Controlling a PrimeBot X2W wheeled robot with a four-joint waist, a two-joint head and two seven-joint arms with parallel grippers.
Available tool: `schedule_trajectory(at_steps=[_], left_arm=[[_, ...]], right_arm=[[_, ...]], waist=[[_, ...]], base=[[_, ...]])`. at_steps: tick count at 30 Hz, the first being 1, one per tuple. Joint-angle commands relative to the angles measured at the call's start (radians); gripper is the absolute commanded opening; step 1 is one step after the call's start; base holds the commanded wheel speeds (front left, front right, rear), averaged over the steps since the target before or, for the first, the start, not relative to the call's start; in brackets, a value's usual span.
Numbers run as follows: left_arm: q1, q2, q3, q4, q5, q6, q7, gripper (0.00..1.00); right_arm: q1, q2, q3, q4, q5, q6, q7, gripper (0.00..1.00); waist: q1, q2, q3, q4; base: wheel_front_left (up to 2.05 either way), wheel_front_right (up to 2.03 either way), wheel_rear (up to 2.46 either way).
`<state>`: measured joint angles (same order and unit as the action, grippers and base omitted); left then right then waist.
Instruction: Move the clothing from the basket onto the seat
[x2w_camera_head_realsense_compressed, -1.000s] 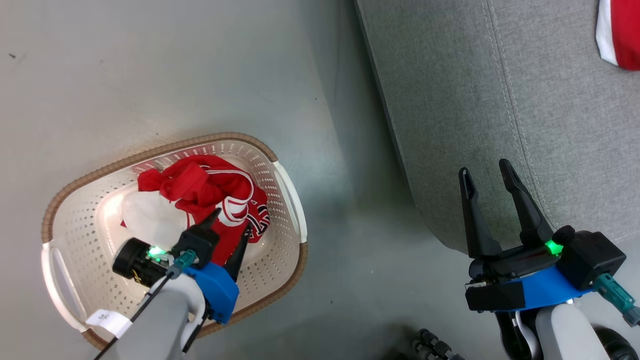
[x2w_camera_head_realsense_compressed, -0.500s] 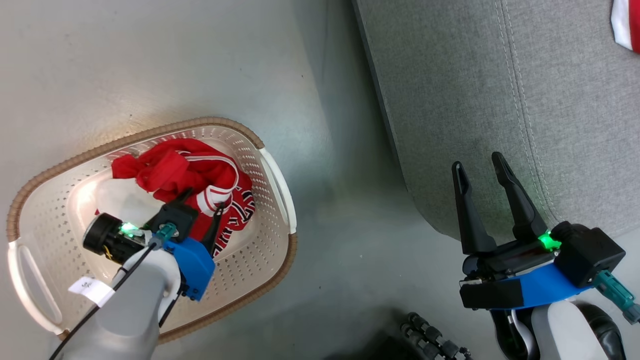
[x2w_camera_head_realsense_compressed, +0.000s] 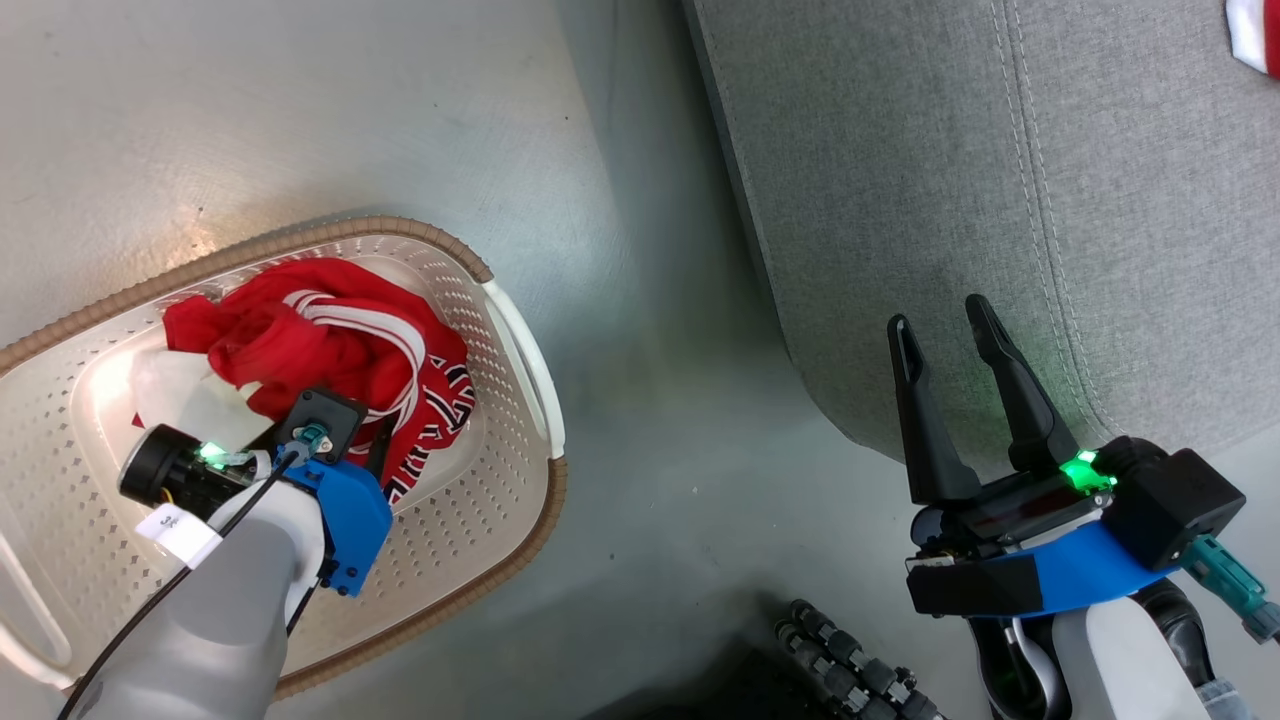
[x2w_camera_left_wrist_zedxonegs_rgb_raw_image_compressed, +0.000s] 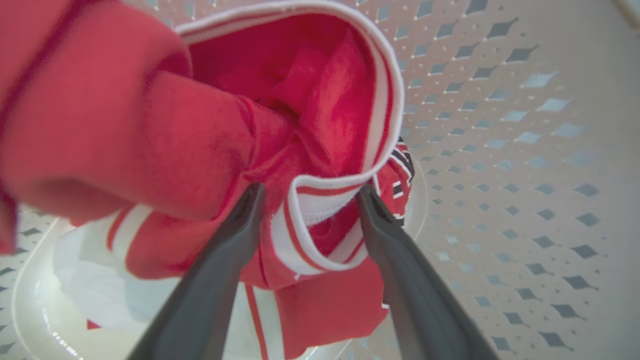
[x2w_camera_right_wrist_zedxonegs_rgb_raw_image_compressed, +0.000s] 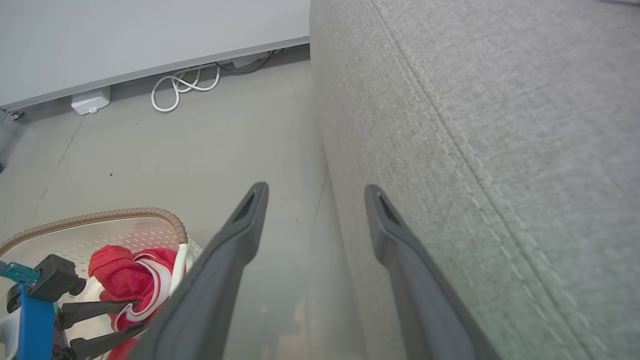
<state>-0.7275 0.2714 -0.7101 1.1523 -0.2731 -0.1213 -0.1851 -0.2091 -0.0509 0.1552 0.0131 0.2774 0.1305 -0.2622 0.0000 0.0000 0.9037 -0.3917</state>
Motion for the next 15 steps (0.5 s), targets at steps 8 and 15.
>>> schedule_trajectory(at_steps=[8, 15], left_arm=[[-0.045, -0.004, -0.010, 0.048, 0.003, 0.047, 0.018, 1.00], [-0.051, -0.011, -0.005, 0.071, -0.016, 0.055, 0.010, 0.26]], right_arm=[[-0.014, 0.001, 0.004, 0.002, 0.012, 0.001, -0.004, 1.00], [-0.015, 0.001, 0.007, 0.006, 0.008, 0.001, -0.004, 1.00]], waist=[[0.0000, 0.0000, 0.002, -0.007], [0.0000, 0.0000, -0.004, -0.006]], base=[[0.00, 0.00, 0.00], [0.00, 0.00, 0.00]])
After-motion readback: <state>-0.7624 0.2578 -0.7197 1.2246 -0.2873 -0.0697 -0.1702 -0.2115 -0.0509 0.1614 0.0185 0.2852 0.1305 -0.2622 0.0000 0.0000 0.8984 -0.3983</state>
